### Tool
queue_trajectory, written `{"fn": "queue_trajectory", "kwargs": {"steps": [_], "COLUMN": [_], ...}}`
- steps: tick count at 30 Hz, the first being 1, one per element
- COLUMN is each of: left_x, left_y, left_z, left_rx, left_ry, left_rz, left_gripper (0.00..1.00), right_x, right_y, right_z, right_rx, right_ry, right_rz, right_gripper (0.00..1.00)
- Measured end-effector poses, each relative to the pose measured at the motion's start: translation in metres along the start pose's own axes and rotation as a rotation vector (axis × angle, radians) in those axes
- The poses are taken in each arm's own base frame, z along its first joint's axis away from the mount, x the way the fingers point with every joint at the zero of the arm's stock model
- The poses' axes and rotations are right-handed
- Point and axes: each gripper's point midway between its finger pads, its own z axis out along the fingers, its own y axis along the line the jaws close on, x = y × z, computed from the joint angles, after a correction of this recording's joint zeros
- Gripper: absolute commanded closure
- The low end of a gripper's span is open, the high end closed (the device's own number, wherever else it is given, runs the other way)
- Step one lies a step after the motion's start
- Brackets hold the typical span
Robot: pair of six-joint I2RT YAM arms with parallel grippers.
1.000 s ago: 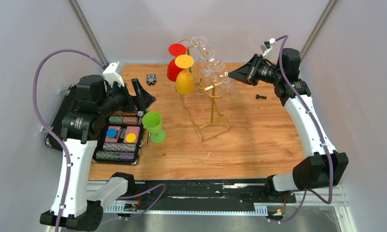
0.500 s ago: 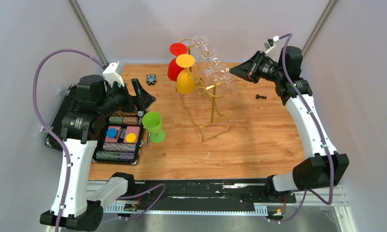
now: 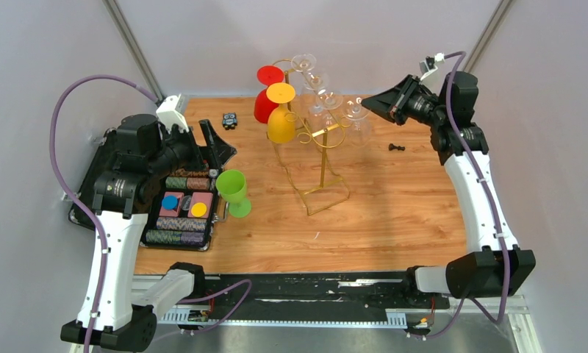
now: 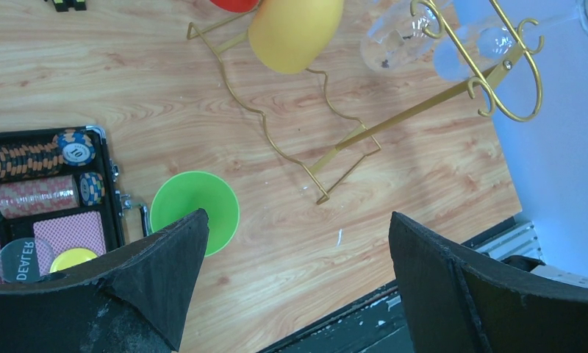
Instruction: Take the wine glass off the wine glass rack
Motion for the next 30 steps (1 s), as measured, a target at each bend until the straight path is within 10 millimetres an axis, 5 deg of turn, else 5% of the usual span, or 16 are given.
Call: {"fn": "queue_trajectory", "kwargs": {"steps": [12, 22, 30], "left_x": [0.000, 0.005, 0.011], "left_y": [0.000, -0.008, -0.019], "left_z": [0.000, -0.009, -0.022], "left_rx": [0.000, 0.031, 0.070], "left_ry": [0.000, 0.015, 0.015], "left_rz": [-0.001, -0.004, -0.022], "left_gripper": [0.00, 0.00, 0.00], "right_x": [0.002, 0.047, 0.081], "right_y": [0.001, 0.026, 0.027], "right_z": [-0.019, -0.062, -0.083], "right_rx": [0.002, -0.049, -0.054], "right_ry": [-0.035, -0.004, 0.071], "right_rz": [-0.012, -0.122, -0.198], "right_gripper": [1.00, 1.00, 1.00]}}
